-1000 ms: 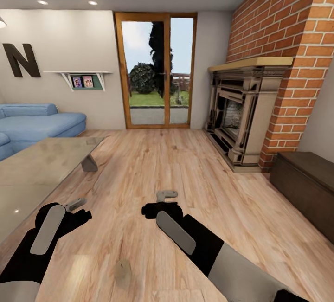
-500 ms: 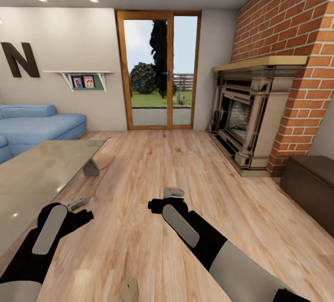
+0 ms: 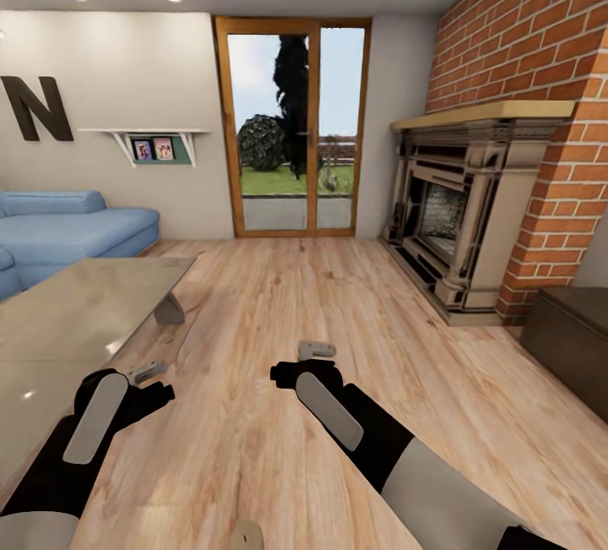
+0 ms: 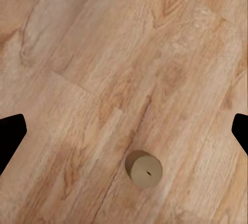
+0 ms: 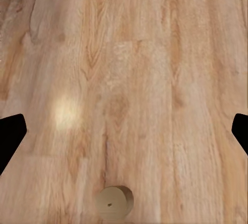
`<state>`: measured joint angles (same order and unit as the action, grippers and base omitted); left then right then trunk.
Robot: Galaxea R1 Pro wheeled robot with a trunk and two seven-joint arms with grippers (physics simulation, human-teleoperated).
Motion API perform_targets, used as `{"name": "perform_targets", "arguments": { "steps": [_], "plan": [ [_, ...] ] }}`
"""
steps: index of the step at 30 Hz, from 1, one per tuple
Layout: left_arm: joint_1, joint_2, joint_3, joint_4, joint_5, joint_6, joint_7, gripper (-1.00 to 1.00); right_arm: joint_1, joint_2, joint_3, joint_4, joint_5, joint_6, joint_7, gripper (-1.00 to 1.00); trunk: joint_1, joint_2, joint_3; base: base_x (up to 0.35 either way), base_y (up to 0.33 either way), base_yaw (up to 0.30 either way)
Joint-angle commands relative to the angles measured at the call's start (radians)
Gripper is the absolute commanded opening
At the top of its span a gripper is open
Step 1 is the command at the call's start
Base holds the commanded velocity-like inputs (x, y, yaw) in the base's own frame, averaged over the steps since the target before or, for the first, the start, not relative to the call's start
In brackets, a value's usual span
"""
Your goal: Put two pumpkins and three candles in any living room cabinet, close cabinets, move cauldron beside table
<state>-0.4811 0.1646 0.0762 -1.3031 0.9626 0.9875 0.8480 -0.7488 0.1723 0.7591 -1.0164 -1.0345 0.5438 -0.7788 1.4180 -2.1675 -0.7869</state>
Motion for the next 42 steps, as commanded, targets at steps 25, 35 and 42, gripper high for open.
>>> {"name": "perform_targets", "arguments": {
  "steps": [25, 35, 42],
  "plan": [
    [-0.025, 0.005, -0.096, 0.231, 0.046, 0.004, -0.118, 1.0, -0.001, 0.0, 0.0, -0.001, -0.003, 0.011, -0.008, 1.0, 0.0, -0.001, -0.001, 0.274, 0.019, 0.0],
    [-0.063, -0.007, -0.172, 0.36, 0.039, 0.002, -0.19, 1.0, -0.001, -0.001, 0.0, 0.001, -0.01, 0.017, -0.005, 1.0, 0.0, -0.001, -0.001, 0.004, 0.0, 0.0],
    [-0.061, -0.01, -0.267, 0.437, 0.035, -0.1, -0.21, 1.0, -0.001, -0.001, 0.0, 0.001, -0.006, 0.015, -0.005, 1.0, 0.0, -0.001, -0.001, 0.0, 0.0, 0.0]
  ]
}}
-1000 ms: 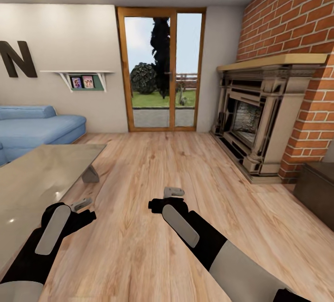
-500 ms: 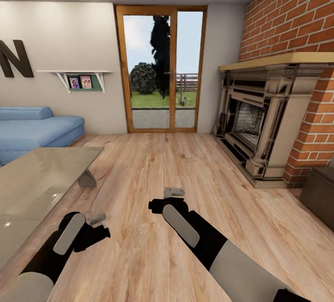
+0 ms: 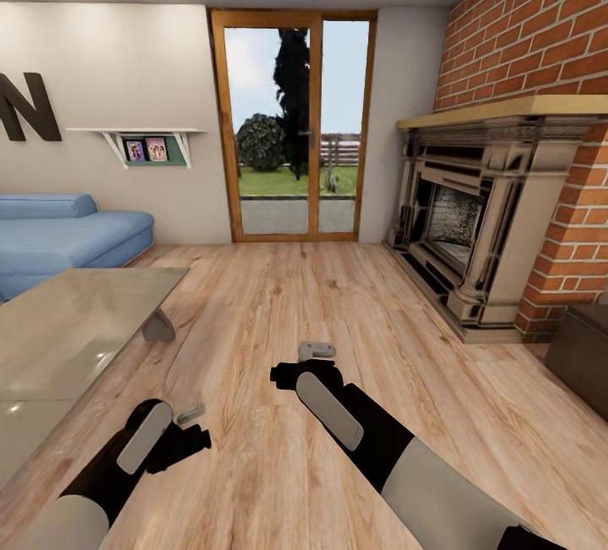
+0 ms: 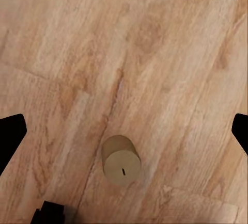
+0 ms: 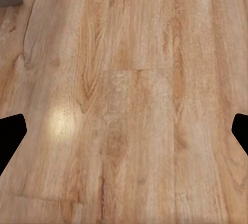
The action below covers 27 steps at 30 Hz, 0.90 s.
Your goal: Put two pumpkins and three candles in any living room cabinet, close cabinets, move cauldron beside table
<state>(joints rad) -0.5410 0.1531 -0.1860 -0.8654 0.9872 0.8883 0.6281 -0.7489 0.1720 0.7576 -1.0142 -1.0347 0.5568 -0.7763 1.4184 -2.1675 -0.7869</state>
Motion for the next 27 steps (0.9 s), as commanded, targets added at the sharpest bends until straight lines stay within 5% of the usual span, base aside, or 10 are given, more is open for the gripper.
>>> {"name": "perform_targets", "arguments": {
  "steps": [1, 7, 15, 21, 27],
  "plan": [
    [-0.001, 0.001, -0.019, 0.011, 0.01, -0.029, -0.001, 1.0, -0.001, 0.0, 0.002, -0.001, -0.006, 0.002, -0.008, 1.0, 0.0, -0.001, -0.001, 0.0, 0.0, 0.0],
    [0.0, 0.001, -0.078, 0.064, 0.004, -0.092, -0.089, 1.0, -0.001, 0.0, 0.003, -0.001, -0.005, 0.002, -0.01, 1.0, 0.015, -0.029, -0.014, 0.0, 0.0, 0.0],
    [0.0, -0.001, -0.258, 0.185, 0.006, -0.297, -0.167, 1.0, -0.001, 0.0, 0.002, -0.003, -0.002, 0.002, -0.008, 1.0, 0.046, -0.085, -0.039, 0.0, 0.0, 0.0],
    [0.0, -0.001, -0.291, 0.245, 0.004, -0.357, -0.269, 1.0, -0.001, 0.0, 0.002, -0.004, -0.001, -0.001, -0.005, 1.0, 0.069, -0.127, -0.057, 0.0, 0.0, 0.0],
    [0.0, -0.006, -0.293, 0.319, 0.015, -0.403, -0.288, 1.0, -0.001, 0.0, 0.003, -0.005, -0.001, -0.008, 0.001, 1.0, 0.092, -0.169, -0.076, 0.0, 0.0, 0.0]
  ]
}}
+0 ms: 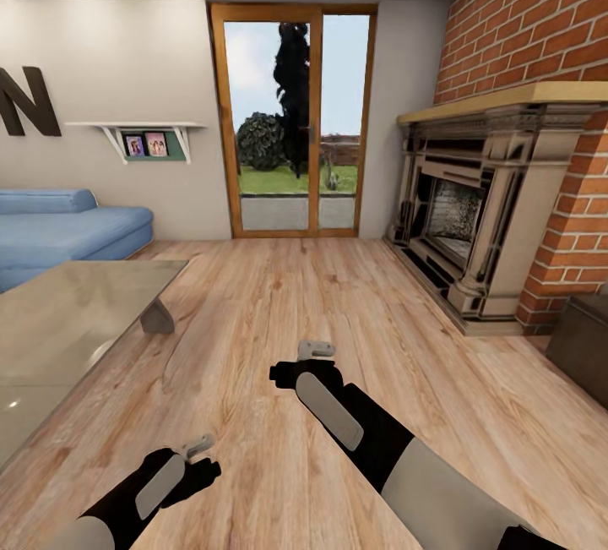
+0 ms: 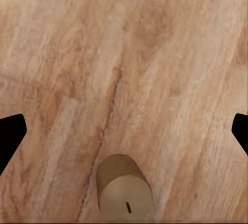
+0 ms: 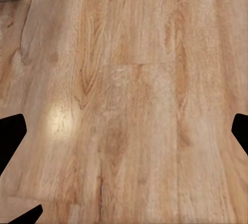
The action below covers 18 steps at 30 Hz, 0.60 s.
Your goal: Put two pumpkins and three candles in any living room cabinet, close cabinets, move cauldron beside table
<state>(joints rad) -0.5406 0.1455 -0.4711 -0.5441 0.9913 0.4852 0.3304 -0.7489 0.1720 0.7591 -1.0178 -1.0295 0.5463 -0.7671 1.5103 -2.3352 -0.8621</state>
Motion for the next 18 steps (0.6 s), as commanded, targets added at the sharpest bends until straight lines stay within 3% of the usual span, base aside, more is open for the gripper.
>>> {"name": "perform_targets", "arguments": {
  "steps": [1, 7, 13, 18],
  "plan": [
    [-0.001, -0.009, -0.007, 0.018, 0.013, -0.001, 0.007, 1.0, -0.001, 0.0, 0.002, -0.001, -0.006, 0.002, -0.007, 1.0, 0.004, -0.008, -0.004, 0.0, 0.0, 0.0],
    [-0.001, -0.054, -0.011, 0.118, 0.003, -0.002, -0.058, 1.0, -0.001, 0.001, 0.002, -0.001, -0.006, 0.001, -0.004, 1.0, 0.027, -0.05, -0.023, 0.0, 0.0, 0.0],
    [-0.001, -0.06, -0.011, 0.134, 0.005, 0.005, -0.081, 1.0, -0.001, 0.001, 0.006, -0.003, -0.005, 0.001, -0.002, 1.0, 0.05, -0.092, -0.042, 0.0, 0.0, 0.0],
    [-0.001, -0.062, -0.012, 0.136, 0.006, 0.009, -0.08, 1.0, -0.001, 0.001, 0.003, -0.111, -0.004, 0.0, -0.003, 1.0, 0.069, -0.127, -0.058, 0.0, 0.0, 0.0]
  ]
}}
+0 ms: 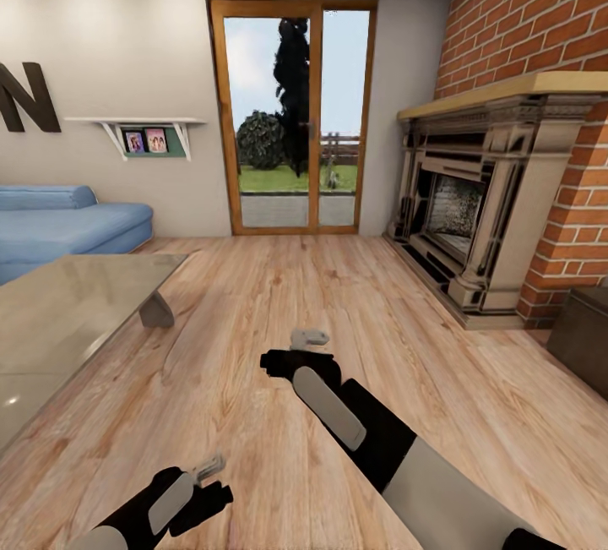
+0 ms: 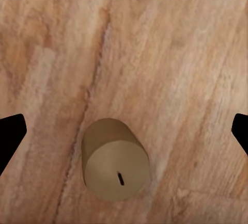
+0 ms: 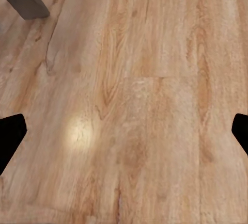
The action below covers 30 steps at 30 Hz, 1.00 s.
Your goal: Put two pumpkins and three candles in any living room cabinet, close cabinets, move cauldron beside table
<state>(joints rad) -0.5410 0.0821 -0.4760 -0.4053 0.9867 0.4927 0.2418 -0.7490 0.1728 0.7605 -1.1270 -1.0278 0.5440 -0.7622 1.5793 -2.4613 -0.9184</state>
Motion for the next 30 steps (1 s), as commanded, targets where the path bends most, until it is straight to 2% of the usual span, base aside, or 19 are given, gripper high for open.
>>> {"name": "perform_targets", "arguments": {
  "steps": [1, 4, 7, 18, 21, 25, 27, 30],
  "plan": [
    [0.0, 0.001, -0.007, -0.003, 0.01, 0.002, 0.01, 1.0, -0.001, 0.0, 0.001, -0.045, -0.009, 0.002, -0.008, 1.0, 0.004, -0.008, -0.004, 0.0, 0.0, 0.0],
    [0.0, 0.001, -0.007, -0.003, 0.011, 0.003, 0.011, 1.0, 0.002, 0.0, -0.001, -0.135, -0.017, 0.003, -0.009, 1.0, 0.015, -0.029, -0.014, 0.0, 0.0, 0.0],
    [0.0, 0.001, -0.006, -0.003, 0.01, 0.003, 0.008, 1.0, 0.004, 0.001, -0.001, -0.173, -0.019, 0.002, -0.007, 1.0, 0.021, -0.039, -0.024, 0.0, 0.0, 0.0],
    [0.0, 0.001, -0.004, -0.003, 0.01, 0.003, 0.006, 1.0, 0.004, -0.001, -0.001, -0.181, -0.02, 0.001, -0.003, 1.0, 0.026, -0.042, -0.067, 0.0, 0.0, 0.0],
    [0.0, 0.0, -0.004, -0.003, 0.011, 0.003, 0.006, 1.0, 0.004, -0.001, -0.001, -0.185, -0.02, 0.001, 0.027, 1.0, 0.028, -0.042, -0.078, 0.0, 0.0, 0.0],
    [0.0, -0.001, -0.004, -0.003, 0.012, 0.004, 0.007, 1.0, 0.004, -0.024, -0.004, -0.192, -0.022, 0.003, 0.165, 1.0, 0.03, -0.043, -0.094, 0.0, 0.0, 0.0],
    [0.0, -0.001, -0.004, -0.003, 0.013, 0.004, 0.007, 1.0, 0.004, -0.046, -0.013, -0.193, -0.028, 0.006, 0.268, 1.0, 0.03, -0.044, -0.102, 0.0, 0.0, 0.0],
    [0.0, -0.001, -0.004, -0.003, 0.013, 0.004, 0.006, 1.0, 0.004, -0.073, -0.029, -0.194, -0.044, 0.01, 0.359, 1.0, 0.032, -0.044, -0.113, 0.0, 0.0, 0.0]
  ]
}}
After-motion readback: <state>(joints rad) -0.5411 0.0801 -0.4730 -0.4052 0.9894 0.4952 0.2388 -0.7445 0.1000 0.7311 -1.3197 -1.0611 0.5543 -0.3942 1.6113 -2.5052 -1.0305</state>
